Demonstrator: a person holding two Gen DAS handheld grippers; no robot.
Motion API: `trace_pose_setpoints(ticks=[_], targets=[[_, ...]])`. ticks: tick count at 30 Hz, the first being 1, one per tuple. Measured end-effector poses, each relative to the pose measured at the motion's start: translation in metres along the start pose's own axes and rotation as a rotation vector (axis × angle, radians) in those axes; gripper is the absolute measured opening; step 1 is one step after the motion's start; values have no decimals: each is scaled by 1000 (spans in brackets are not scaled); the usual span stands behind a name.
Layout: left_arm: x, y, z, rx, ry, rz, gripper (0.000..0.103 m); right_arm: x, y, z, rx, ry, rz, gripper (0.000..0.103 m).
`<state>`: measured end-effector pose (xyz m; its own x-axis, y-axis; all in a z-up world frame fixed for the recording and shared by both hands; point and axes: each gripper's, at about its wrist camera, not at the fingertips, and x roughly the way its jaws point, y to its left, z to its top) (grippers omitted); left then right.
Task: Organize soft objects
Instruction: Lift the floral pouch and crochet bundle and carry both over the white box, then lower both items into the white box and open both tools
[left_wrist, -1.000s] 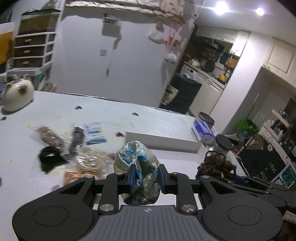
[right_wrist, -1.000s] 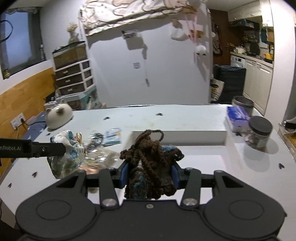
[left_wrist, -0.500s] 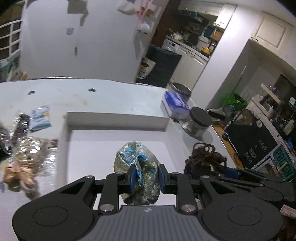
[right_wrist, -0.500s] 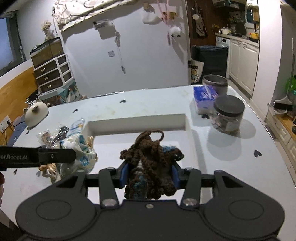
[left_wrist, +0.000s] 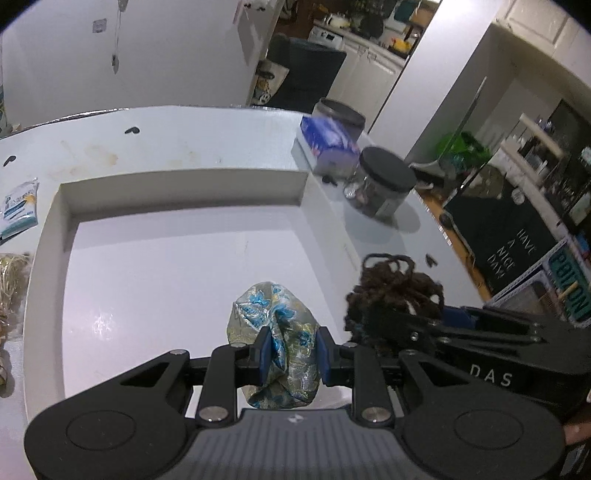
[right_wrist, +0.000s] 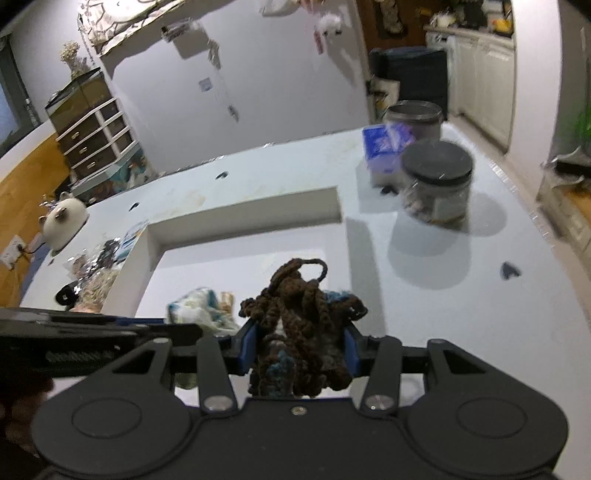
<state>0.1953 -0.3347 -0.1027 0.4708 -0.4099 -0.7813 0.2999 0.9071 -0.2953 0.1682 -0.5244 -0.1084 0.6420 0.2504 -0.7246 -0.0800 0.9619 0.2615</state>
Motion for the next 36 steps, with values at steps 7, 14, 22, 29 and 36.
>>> trace_pose_setpoints(ticks=[7, 14, 22, 29, 36], targets=[[16, 4, -1, -9, 49, 27, 32, 26, -5, 0, 22, 81, 57, 63], [24, 18, -6, -86, 103, 5, 41, 18, -10, 4, 22, 42, 32, 70], [3, 12, -6, -44, 43, 5, 40, 21, -12, 8, 24, 44, 48, 42], [-9, 24, -2, -86, -7, 33, 39, 52, -1, 20, -7, 85, 86, 38], [16, 40, -5, -179, 109, 13, 24, 72, 1, 10, -59, 170, 24, 38]])
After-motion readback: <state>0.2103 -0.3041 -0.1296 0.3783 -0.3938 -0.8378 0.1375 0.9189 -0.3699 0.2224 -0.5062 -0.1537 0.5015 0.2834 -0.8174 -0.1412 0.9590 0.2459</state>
